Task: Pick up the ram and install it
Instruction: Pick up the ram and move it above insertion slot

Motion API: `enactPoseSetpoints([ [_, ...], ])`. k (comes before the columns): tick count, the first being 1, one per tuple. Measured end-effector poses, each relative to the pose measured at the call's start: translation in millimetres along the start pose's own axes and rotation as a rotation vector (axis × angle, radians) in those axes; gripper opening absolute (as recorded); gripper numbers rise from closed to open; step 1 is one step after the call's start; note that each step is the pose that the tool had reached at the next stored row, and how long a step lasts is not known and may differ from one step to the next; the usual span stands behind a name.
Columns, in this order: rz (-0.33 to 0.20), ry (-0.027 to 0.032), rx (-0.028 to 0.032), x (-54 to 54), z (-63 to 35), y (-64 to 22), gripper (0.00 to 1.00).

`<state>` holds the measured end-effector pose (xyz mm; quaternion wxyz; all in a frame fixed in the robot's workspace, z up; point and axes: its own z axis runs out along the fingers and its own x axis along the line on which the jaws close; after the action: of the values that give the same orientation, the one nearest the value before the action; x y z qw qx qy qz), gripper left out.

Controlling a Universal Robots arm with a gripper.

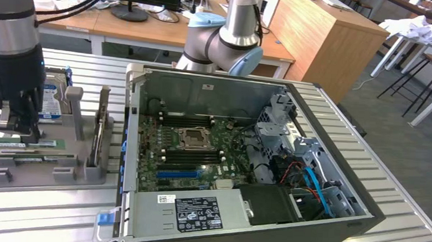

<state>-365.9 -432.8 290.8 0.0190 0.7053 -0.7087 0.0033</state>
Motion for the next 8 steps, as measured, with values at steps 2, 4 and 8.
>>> enactPoseSetpoints([
  [2,0.0,0.0,0.0,0.2,-6.7,0.1,0.11],
  [4,0.0,0.0,0.0,0.4,-13.3,0.2,0.11],
  [8,0.0,0.0,0.0,0.8,-26.1,0.4,0.11],
])
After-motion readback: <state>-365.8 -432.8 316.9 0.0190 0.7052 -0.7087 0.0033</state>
